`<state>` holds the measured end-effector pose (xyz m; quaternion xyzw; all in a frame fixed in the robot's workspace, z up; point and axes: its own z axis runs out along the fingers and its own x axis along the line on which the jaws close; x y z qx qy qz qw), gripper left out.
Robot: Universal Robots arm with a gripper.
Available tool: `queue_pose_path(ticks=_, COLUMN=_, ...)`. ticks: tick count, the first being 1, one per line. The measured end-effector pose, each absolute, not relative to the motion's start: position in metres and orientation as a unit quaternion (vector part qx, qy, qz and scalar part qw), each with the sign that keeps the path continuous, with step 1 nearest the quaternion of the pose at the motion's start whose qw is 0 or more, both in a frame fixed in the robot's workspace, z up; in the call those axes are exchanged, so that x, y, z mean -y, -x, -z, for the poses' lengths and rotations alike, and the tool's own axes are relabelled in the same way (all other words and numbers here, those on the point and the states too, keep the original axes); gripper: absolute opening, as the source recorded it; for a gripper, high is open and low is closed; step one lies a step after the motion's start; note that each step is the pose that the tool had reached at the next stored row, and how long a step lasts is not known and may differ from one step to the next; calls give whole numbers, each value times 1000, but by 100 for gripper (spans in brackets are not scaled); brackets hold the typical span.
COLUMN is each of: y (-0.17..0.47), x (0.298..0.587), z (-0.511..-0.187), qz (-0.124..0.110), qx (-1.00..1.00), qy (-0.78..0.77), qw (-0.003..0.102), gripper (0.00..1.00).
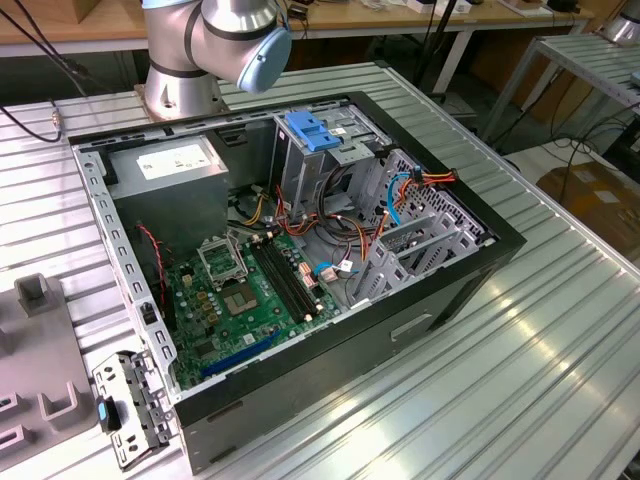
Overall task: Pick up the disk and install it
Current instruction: 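Pick up the disk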
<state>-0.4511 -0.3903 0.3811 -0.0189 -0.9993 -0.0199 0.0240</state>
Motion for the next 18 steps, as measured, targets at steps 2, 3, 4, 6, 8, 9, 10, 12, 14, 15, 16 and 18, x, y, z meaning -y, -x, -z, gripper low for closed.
queue_pose_path(ticks=2, y=451, x=390, z=-381, qz=20, qx=1000, qy=4, qw=24, gripper=11)
queue_pose_path(ticks=3, y=451, x=390, z=-381, qz=19, qx=999, qy=-6, qw=25, gripper=11)
queue_pose_path(ticks=4, y=451, x=390, z=-381, qz=19, qx=999, qy=-18, qw=25, gripper=11)
queue_pose_path(ticks=6, y=451, x=390, z=-381, qz=19, qx=999, qy=-28, qw=25, gripper=11)
queue_pose_path(ticks=8, y=451, x=390, z=-381, qz=18, qx=999, qy=-43, qw=25, gripper=11)
queue_pose_path(ticks=9, y=451, x=390, z=-381, qz=18, qx=998, qy=-51, qw=25, gripper=11)
queue_pose_path(ticks=10, y=451, x=390, z=-381, qz=18, qx=998, qy=-61, qw=26, gripper=11)
queue_pose_path(ticks=12, y=451, x=390, z=-381, qz=17, qx=997, qy=-76, qw=26, gripper=11)
queue_pose_path(ticks=14, y=451, x=390, z=-381, qz=17, qx=995, qy=-94, qw=26, gripper=11)
queue_pose_path(ticks=15, y=451, x=390, z=-381, qz=17, qx=994, qy=-102, qw=26, gripper=11)
queue_pose_path(ticks=16, y=451, x=390, z=-381, qz=16, qx=993, qy=-114, qw=27, gripper=11)
queue_pose_path(ticks=18, y=451, x=390, z=-381, qz=16, qx=991, qy=-128, qw=27, gripper=11)
